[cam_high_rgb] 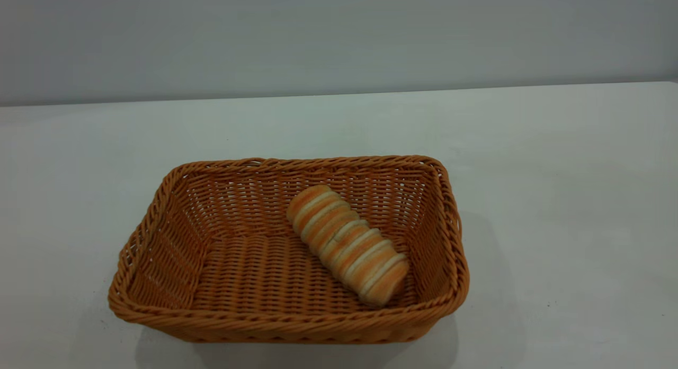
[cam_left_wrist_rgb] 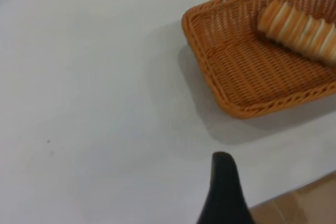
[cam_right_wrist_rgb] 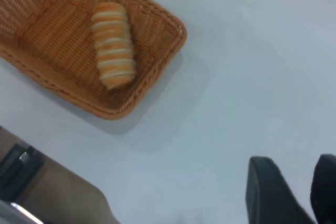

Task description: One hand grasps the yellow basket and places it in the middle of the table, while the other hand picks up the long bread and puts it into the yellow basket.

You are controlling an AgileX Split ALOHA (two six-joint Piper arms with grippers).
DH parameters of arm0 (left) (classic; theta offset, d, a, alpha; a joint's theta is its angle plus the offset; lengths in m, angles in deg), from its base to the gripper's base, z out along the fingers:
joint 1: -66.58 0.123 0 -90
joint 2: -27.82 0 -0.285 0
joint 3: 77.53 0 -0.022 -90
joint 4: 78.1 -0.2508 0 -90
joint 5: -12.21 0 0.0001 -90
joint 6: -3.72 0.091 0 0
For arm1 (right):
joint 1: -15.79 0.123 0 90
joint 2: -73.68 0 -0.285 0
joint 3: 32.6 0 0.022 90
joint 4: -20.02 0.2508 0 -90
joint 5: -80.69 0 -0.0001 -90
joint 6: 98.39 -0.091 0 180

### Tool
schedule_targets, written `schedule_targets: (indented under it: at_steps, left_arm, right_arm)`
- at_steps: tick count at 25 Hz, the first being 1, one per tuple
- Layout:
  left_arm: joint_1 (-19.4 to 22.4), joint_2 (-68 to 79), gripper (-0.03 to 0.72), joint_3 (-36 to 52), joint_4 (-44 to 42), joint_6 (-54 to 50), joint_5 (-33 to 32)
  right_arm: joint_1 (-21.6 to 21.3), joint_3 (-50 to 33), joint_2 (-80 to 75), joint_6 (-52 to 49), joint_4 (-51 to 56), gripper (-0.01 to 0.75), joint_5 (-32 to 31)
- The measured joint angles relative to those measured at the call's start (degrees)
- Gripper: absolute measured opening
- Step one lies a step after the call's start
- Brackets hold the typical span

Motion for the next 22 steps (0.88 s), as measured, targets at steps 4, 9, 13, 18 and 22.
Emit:
schedule_targets:
  at_steps: [4,9,13,18,22]
  left_arm:
    - [0.0,-3.33,0.594,0.02,-2.22,-1.41,-3.07]
    - [0.0,-5.85,0.594,1.64,-5.32,-4.17,-5.35]
    - [0.0,-7.54,0.594,3.64,-5.75,-4.92,-6.0]
    - [0.0,-7.76,0.594,3.87,-5.87,-5.41,-6.35]
    - [0.0,-7.76,0.594,3.87,-5.87,-5.92,-6.35]
  right_arm:
    - [0.0,-4.61,5.99,-2.1,-1.23,0.241,-0.16]
    - [0.0,-10.03,12.43,-3.11,-1.6,0.241,-0.56]
    - [0.0,-13.88,17.8,-3.75,-1.77,0.241,-0.86]
    - [0.0,-17.4,24.85,-4.54,-2.35,0.241,-1.03]
    - [0.0,-20.78,31.41,-5.05,-3.44,0.241,-1.15]
